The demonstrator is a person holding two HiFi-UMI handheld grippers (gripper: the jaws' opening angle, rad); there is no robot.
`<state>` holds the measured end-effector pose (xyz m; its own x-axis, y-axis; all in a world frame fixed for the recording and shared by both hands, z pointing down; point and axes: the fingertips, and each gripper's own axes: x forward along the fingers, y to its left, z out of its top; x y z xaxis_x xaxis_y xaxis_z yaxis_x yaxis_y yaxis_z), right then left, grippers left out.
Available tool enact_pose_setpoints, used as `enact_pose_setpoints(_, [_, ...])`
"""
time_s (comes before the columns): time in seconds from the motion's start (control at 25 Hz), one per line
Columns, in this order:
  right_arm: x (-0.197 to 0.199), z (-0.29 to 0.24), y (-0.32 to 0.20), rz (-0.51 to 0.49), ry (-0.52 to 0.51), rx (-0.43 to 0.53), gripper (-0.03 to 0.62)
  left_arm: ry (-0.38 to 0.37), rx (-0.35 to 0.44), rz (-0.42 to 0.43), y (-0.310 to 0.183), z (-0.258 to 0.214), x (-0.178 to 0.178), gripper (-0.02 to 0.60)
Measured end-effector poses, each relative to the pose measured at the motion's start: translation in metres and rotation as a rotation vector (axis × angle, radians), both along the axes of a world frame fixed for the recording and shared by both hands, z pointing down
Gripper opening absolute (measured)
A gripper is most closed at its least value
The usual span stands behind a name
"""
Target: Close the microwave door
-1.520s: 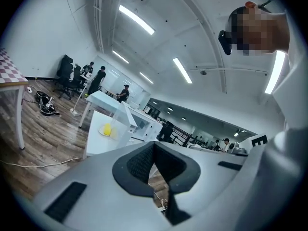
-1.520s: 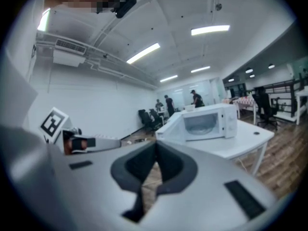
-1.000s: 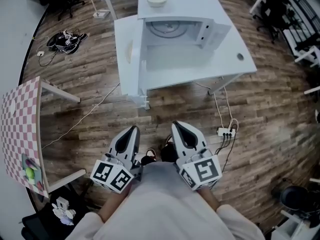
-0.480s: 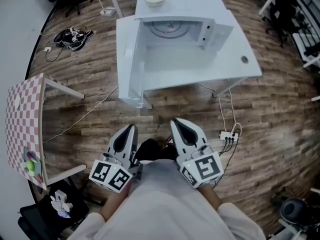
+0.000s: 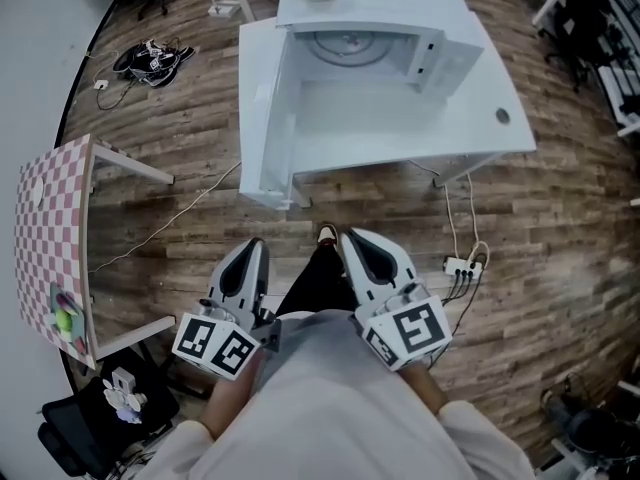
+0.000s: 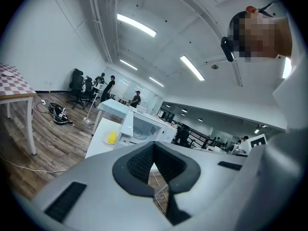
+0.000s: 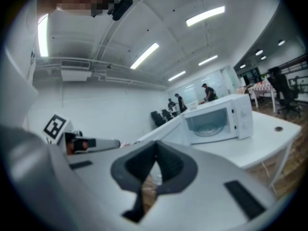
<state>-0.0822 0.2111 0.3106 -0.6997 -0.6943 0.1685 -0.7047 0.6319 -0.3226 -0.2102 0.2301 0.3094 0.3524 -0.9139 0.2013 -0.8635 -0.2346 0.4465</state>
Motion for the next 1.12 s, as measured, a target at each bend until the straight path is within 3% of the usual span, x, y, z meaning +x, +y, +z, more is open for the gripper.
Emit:
enact_pose_setpoints(0.6, [-0.031,0.006,-0.057,-0.077,0.031,-0.033,0.021,-0.006,-0.035,-0.091,-0.048,0.010,-0.048,0.017])
enact_pose_setpoints(1.12, [-0.058,0.001,-0.120,-0.127,0.049,-0.038,0.021,-0.027,-0.055,-0.108,-0.100,0.016,-0.080,0.017])
